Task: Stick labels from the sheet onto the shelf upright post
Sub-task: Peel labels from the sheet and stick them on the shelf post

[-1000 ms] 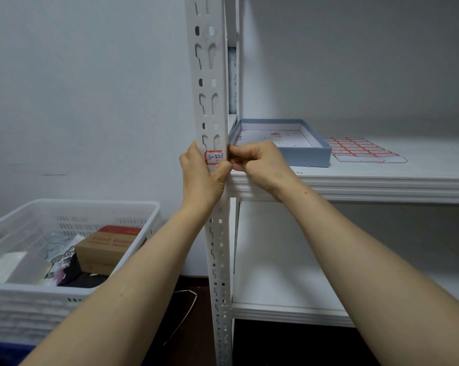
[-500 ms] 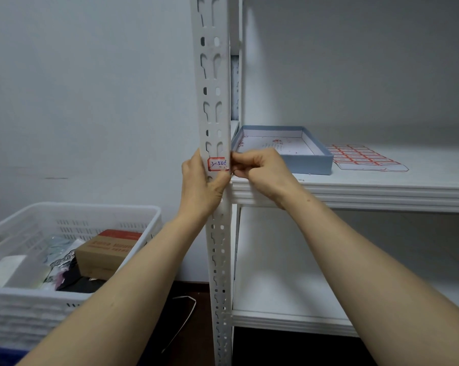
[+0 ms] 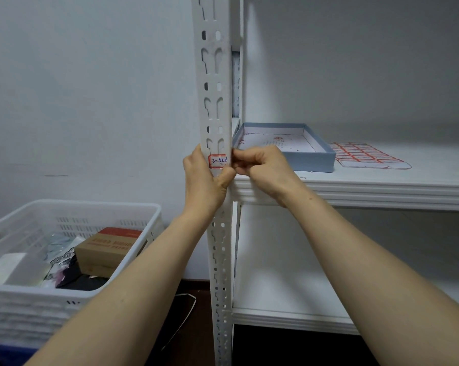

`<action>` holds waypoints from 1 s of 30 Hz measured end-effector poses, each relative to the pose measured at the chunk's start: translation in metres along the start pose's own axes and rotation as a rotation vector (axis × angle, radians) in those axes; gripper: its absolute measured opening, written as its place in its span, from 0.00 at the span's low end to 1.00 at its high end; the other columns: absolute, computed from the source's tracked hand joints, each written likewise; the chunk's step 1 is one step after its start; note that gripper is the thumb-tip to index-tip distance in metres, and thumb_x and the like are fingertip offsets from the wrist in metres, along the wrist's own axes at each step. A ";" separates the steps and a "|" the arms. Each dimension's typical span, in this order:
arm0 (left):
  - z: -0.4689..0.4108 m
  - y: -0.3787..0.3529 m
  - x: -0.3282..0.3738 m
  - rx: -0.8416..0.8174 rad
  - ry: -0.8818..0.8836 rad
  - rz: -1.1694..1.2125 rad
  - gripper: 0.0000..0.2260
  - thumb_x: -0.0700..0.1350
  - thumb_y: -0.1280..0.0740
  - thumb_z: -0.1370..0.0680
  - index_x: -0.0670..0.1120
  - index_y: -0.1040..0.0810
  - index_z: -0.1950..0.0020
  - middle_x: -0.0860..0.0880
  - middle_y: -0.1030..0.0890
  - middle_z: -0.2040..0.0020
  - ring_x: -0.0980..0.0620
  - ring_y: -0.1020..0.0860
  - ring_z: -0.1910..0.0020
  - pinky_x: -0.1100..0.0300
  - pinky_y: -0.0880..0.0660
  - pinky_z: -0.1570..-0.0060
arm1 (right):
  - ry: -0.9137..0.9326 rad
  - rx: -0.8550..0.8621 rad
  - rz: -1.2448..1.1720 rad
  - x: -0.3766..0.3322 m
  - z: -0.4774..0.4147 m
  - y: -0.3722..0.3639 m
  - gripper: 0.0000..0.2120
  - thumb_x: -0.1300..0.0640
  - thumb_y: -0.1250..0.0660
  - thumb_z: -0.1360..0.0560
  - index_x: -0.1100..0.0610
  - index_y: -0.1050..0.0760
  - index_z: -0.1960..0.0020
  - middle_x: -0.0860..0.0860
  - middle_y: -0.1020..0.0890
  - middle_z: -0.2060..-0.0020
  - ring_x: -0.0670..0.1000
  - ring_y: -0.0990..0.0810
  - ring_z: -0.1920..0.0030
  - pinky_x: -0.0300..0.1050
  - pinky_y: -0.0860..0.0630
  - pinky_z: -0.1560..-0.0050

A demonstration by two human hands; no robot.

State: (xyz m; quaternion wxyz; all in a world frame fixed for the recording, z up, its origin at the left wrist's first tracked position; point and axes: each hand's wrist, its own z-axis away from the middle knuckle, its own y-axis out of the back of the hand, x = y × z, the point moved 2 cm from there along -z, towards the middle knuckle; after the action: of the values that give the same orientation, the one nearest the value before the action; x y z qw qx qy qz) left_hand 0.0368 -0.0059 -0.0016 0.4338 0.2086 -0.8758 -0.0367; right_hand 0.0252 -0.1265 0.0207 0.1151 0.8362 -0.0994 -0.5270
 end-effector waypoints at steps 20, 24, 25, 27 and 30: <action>0.002 0.018 -0.007 -0.200 0.022 0.294 0.11 0.39 0.31 0.24 0.50 0.24 0.45 0.53 0.19 0.54 0.64 0.21 0.57 0.68 0.24 0.54 | 0.185 0.334 0.304 -0.002 0.020 -0.013 0.10 0.60 0.27 0.31 0.57 0.19 0.50 0.51 0.16 0.54 0.49 0.18 0.55 0.47 0.22 0.48; 0.001 0.022 -0.006 -0.208 0.094 0.399 0.12 0.36 0.30 0.25 0.47 0.22 0.44 0.51 0.17 0.54 0.59 0.20 0.57 0.67 0.23 0.53 | 0.292 0.383 0.519 -0.004 0.023 -0.017 0.08 0.54 0.27 0.30 0.56 0.19 0.53 0.51 0.17 0.56 0.51 0.19 0.58 0.51 0.22 0.54; 0.000 0.022 -0.006 -0.207 0.112 0.415 0.13 0.36 0.30 0.26 0.47 0.22 0.43 0.50 0.17 0.53 0.57 0.20 0.55 0.66 0.22 0.52 | 0.306 0.396 0.556 -0.004 0.023 -0.019 0.08 0.53 0.28 0.29 0.56 0.19 0.53 0.51 0.18 0.56 0.52 0.19 0.58 0.51 0.22 0.55; -0.001 0.023 -0.007 -0.213 0.141 0.441 0.14 0.35 0.30 0.26 0.46 0.22 0.43 0.49 0.17 0.52 0.54 0.19 0.53 0.64 0.22 0.50 | 0.322 0.424 0.647 -0.004 0.024 -0.020 0.09 0.51 0.29 0.28 0.55 0.19 0.52 0.50 0.18 0.55 0.52 0.20 0.57 0.48 0.23 0.57; -0.002 0.025 -0.006 -0.231 0.157 0.452 0.13 0.34 0.31 0.26 0.46 0.21 0.43 0.50 0.17 0.52 0.55 0.19 0.54 0.65 0.23 0.52 | 0.388 0.480 0.786 -0.006 0.024 -0.020 0.07 0.50 0.29 0.29 0.54 0.18 0.56 0.49 0.18 0.60 0.53 0.19 0.61 0.41 0.31 0.67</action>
State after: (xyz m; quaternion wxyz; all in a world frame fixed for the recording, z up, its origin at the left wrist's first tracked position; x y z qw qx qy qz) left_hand 0.0333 0.0189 0.0013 0.5186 -0.0411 -0.8537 -0.0225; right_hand 0.0023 -0.1076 0.0099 0.1257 0.8209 -0.5022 -0.2409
